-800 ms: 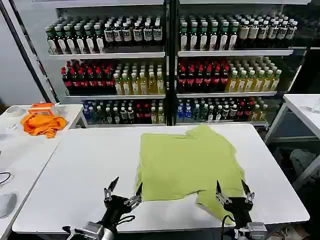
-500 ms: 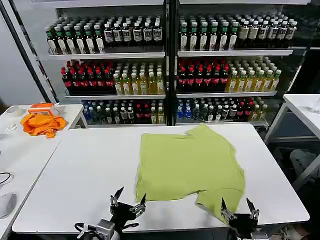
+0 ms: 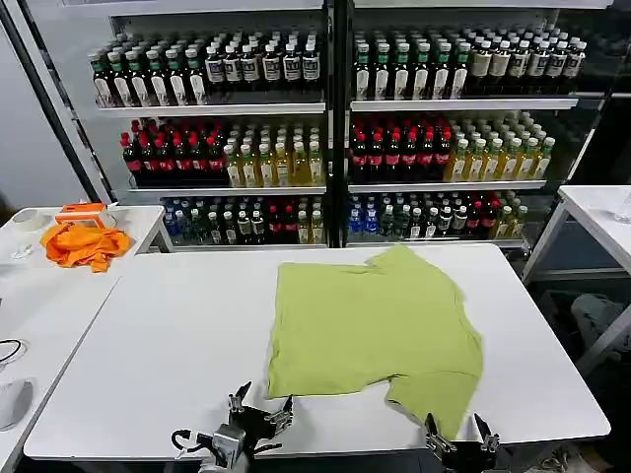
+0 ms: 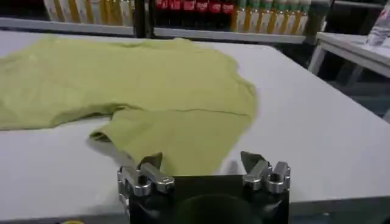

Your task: Fold and organize the clothes.

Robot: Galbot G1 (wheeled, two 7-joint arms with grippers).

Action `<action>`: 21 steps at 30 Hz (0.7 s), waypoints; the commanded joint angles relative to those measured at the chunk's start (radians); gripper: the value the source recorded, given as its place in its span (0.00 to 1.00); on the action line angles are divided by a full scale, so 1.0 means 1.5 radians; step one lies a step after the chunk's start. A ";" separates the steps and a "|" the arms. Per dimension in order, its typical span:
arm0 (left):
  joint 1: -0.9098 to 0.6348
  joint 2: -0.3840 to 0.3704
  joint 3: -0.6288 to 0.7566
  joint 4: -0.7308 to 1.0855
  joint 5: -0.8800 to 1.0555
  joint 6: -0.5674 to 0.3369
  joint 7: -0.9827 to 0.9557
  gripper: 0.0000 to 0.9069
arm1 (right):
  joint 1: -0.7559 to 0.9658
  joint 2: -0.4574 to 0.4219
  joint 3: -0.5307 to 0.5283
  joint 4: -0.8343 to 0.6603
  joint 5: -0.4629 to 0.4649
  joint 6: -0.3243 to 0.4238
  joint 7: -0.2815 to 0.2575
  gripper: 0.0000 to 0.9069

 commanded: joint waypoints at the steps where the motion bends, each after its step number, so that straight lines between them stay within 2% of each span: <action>1: -0.026 0.000 0.009 0.031 -0.031 0.006 -0.006 0.02 | 0.001 0.003 -0.009 -0.012 0.010 -0.009 0.001 0.00; 13: -0.018 0.001 0.011 0.031 -0.040 -0.005 0.000 0.02 | -0.008 0.009 -0.009 0.001 0.009 -0.005 -0.002 0.00; 21: 0.007 0.012 0.000 -0.015 -0.058 -0.041 0.021 0.02 | -0.022 0.007 -0.004 0.031 0.008 0.009 -0.010 0.00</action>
